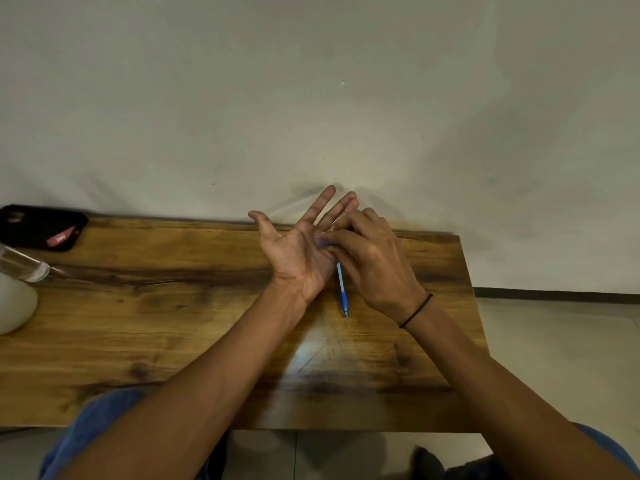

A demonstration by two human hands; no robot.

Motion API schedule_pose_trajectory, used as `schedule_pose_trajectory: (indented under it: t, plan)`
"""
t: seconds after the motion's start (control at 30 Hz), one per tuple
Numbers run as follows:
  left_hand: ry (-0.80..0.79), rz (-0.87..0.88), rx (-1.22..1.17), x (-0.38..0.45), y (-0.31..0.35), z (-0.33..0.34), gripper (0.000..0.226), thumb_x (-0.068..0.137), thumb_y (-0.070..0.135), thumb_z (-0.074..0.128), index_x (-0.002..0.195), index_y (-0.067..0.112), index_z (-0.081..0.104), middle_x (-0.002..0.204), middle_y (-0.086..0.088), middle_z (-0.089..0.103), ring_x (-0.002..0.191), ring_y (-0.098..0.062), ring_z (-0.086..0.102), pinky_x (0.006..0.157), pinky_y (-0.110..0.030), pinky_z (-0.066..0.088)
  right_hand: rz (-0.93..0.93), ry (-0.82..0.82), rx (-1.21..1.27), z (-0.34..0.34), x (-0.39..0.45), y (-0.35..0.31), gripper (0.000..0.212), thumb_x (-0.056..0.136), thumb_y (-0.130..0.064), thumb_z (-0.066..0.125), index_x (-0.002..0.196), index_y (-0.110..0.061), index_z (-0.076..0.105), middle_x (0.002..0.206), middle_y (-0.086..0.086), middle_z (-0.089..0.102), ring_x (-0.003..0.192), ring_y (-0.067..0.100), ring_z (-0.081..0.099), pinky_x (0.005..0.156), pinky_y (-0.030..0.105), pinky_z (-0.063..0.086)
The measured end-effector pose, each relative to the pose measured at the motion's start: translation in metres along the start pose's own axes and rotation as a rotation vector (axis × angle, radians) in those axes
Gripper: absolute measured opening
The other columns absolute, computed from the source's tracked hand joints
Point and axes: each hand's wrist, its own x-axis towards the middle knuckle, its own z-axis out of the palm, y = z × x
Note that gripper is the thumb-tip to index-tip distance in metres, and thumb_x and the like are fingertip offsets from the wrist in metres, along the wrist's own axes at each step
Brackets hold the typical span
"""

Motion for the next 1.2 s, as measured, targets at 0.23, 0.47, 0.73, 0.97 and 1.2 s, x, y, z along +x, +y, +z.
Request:
schedule_pose_trajectory:
  t: [0.23, 0.47, 0.73, 0.97, 1.2]
  plan:
    - [-0.012, -0.014, -0.028, -0.0025, 0.0021, 0.0057, 0.133, 0.077, 0.102, 0.014, 0.158, 0.0, 0.041, 0.154, -0.033, 0.05, 0.148, -0.04, 0.048, 0.097, -0.042, 0.06, 0.011, -0.001, 0.026, -0.0035, 0.0024, -0.0031, 0.024, 0.096, -0.009, 0.066, 0.12, -0.009, 0.071, 0.11, 0.011, 0.066, 0.102, 0.028, 0.056, 0.079, 0.05, 0.052]
    - [-0.013, -0.045, -0.08, -0.004, 0.0041, 0.0088, 0.133, 0.077, 0.102, 0.018, 0.158, -0.001, 0.041, 0.154, -0.034, 0.049, 0.148, -0.042, 0.047, 0.069, -0.035, 0.064, 0.011, 0.0, 0.001, -0.0056, 0.0034, -0.0059, 0.024, 0.094, -0.004, 0.07, 0.117, -0.007, 0.07, 0.107, 0.013, 0.067, 0.098, 0.031, 0.058, 0.077, 0.052, 0.052]
    - [0.034, -0.049, -0.041, -0.0019, 0.004, 0.009, 0.133, 0.076, 0.102, 0.013, 0.158, 0.002, 0.041, 0.153, -0.032, 0.052, 0.144, -0.04, 0.052, 0.064, -0.03, 0.062, -0.006, -0.007, -0.047, -0.0039, 0.0027, -0.0046, 0.016, 0.094, 0.0, 0.071, 0.109, -0.007, 0.072, 0.103, 0.012, 0.066, 0.093, 0.032, 0.057, 0.073, 0.052, 0.05]
    - [0.058, -0.044, -0.025, -0.0005, 0.0036, 0.0085, 0.132, 0.076, 0.102, 0.012, 0.158, 0.002, 0.04, 0.152, -0.032, 0.053, 0.144, -0.04, 0.053, 0.07, -0.029, 0.057, -0.006, 0.007, -0.052, -0.0023, 0.0031, -0.005, 0.026, 0.089, 0.005, 0.073, 0.113, -0.008, 0.071, 0.105, 0.012, 0.066, 0.095, 0.031, 0.056, 0.073, 0.05, 0.051]
    - [0.056, -0.037, -0.009, 0.0005, 0.0032, 0.0075, 0.132, 0.076, 0.102, 0.011, 0.158, 0.003, 0.041, 0.152, -0.031, 0.054, 0.144, -0.039, 0.054, 0.06, -0.025, 0.054, -0.001, 0.008, -0.066, -0.0013, 0.0027, -0.0033, 0.027, 0.089, 0.005, 0.073, 0.112, -0.009, 0.07, 0.105, 0.011, 0.065, 0.096, 0.029, 0.055, 0.074, 0.049, 0.052]
